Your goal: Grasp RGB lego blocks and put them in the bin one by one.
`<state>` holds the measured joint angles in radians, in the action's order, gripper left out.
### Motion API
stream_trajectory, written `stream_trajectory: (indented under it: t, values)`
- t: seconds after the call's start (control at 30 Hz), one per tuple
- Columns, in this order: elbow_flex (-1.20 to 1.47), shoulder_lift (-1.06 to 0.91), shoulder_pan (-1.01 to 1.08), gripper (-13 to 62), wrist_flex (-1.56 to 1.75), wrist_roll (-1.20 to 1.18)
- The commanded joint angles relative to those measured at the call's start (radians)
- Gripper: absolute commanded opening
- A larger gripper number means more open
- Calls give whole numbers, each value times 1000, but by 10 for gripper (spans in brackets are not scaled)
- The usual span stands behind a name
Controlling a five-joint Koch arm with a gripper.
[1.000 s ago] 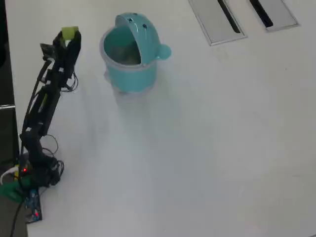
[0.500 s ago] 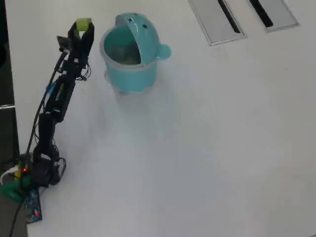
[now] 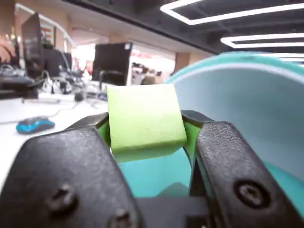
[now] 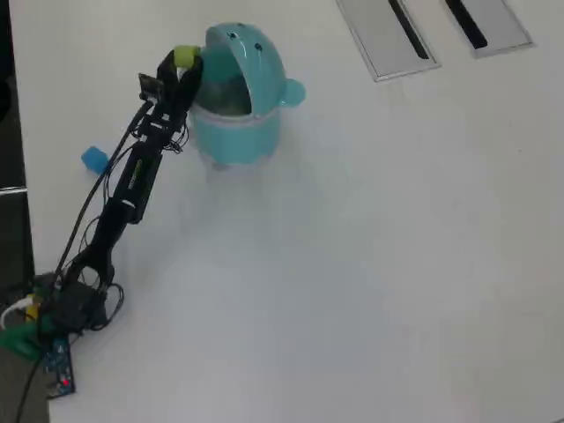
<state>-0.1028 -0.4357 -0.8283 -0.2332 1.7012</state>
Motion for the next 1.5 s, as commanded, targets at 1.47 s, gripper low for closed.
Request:
stream_trajectory:
  t: [1.47]
  values:
    - [-104, -408, -423, 315, -939, -140]
